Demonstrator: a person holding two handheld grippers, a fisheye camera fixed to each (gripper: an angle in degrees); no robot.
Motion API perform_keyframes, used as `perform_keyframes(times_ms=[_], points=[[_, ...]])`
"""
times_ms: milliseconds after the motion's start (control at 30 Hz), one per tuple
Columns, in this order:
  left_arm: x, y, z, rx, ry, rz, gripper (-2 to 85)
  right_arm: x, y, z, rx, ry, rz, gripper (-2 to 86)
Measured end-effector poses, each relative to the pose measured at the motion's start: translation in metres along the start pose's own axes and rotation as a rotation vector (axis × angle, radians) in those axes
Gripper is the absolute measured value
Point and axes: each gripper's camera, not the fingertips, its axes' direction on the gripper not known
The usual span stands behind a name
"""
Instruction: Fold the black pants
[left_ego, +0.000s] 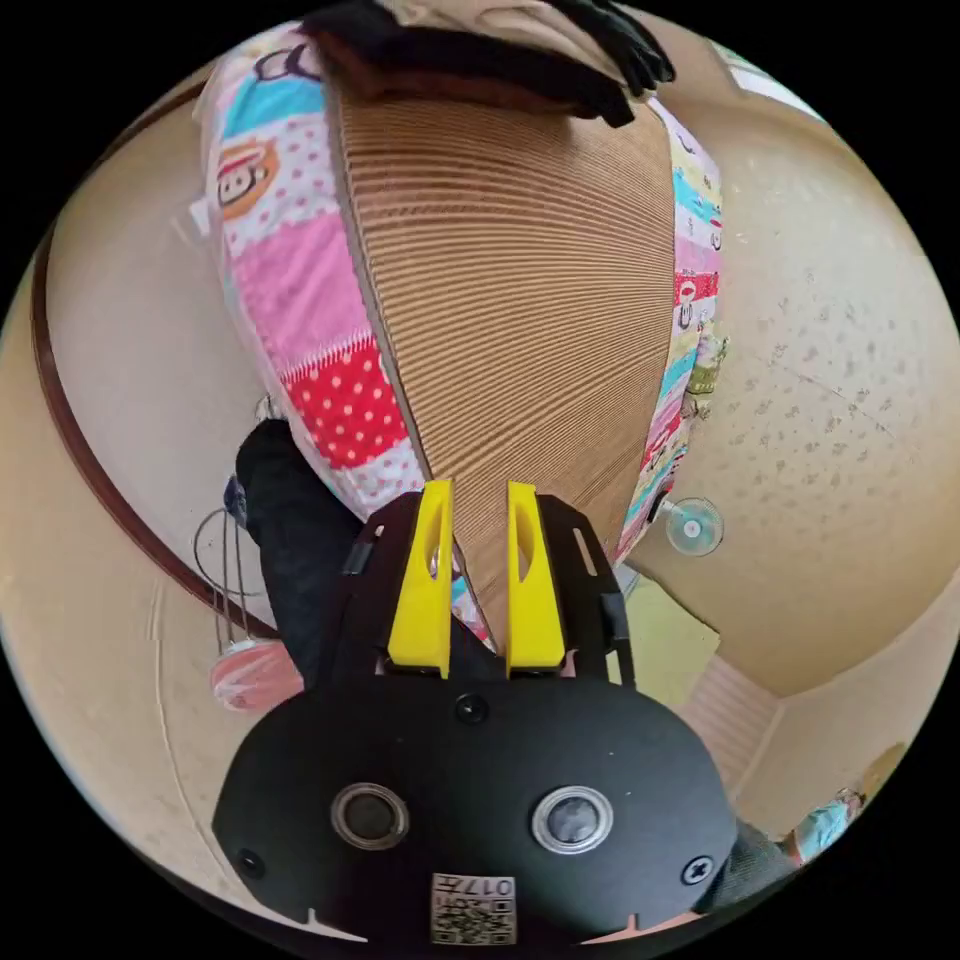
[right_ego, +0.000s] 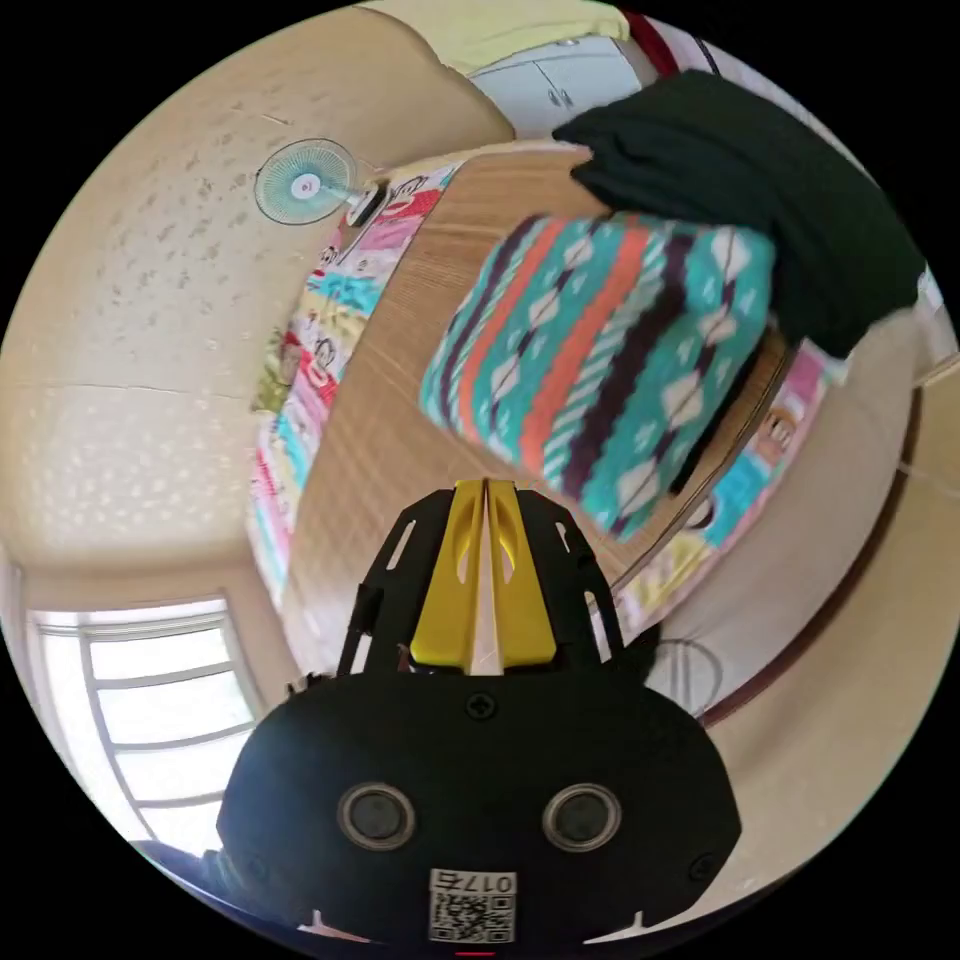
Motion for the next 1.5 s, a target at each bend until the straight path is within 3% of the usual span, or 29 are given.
perform_keyframes(times_ms=[200,300,433,533,600,667,733,767,800,833,900,1033,1100,1167,1267,1333,1433,1500], points=[[0.066,-0.037,-0.113,0.279,-0.247,0.331,6.7,-0.017,0.049,0.058,-0.203,-0.167,-0.013,0.4],[0.088,-0.059,-0.171,0.421,-0.417,0.403,10.7,-0.048,0.055,0.067,-0.247,-0.199,-0.111,0.4],[0.084,-0.093,-0.2,0.429,-0.596,0.412,16.1,-0.079,0.066,0.064,-0.287,-0.212,-0.209,0.4],[0.056,-0.117,-0.185,0.306,-0.657,0.409,14.7,-0.084,0.075,0.064,-0.362,-0.22,-0.248,0.4],[0.008,-0.131,-0.162,0.185,-0.539,0.244,10.7,-0.082,0.078,0.057,-0.376,-0.204,-0.265,0.4],[-0.026,-0.119,-0.168,0.245,-0.429,0.06,7.3,-0.076,0.078,0.049,-0.384,-0.197,-0.271,0.4],[-0.065,-0.098,-0.174,0.316,-0.163,-0.09,3.9,-0.064,0.072,0.038,-0.403,-0.225,-0.267,0.4],[-0.09,-0.081,-0.174,0.343,0.056,-0.127,2.4,-0.061,0.069,0.035,-0.407,-0.237,-0.266,0.4],[-0.106,-0.064,-0.172,0.359,0.259,-0.091,1.6,-0.056,0.062,0.031,-0.415,-0.264,-0.27,0.4],[-0.11,-0.056,-0.171,0.363,0.351,-0.052,1.4,-0.054,0.054,0.027,-0.425,-0.29,-0.281,0.4],[-0.105,-0.019,-0.167,0.313,0.62,0.164,0.6,-0.054,0.041,0.026,-0.445,-0.321,-0.301,0.5],[-0.039,0.059,-0.163,0.206,0.669,0.572,-0.2,-0.074,0.008,0.061,-0.616,-0.395,-0.375,0.9],[0.007,0.118,-0.164,0.169,0.919,0.823,-0.5,-0.091,-0.002,0.083,-0.701,-0.436,-0.415,1.3],[0.032,0.155,-0.169,0.182,1.04,0.9,-0.5,-0.113,-0.008,0.105,-0.791,-0.493,-0.46,2.1],[0.071,0.221,-0.174,0.17,1.076,1.063,-0.5,-0.152,-0.008,0.138,-0.965,-0.607,-0.526,6.5],[0.089,0.265,-0.173,0.148,1.119,1.167,-0.6,-0.166,-0.006,0.161,-1.106,-0.673,-0.495,18.6],[0.117,0.345,-0.145,0.029,0.88,1.331,-0.6,-0.153,-0.017,0.189,-1.202,-0.793,-0.334,28.4],[0.138,0.439,-0.102,-0.174,0.848,1.618,-0.6,-0.136,-0.029,0.203,-1.223,-0.893,-0.214,29.8]])
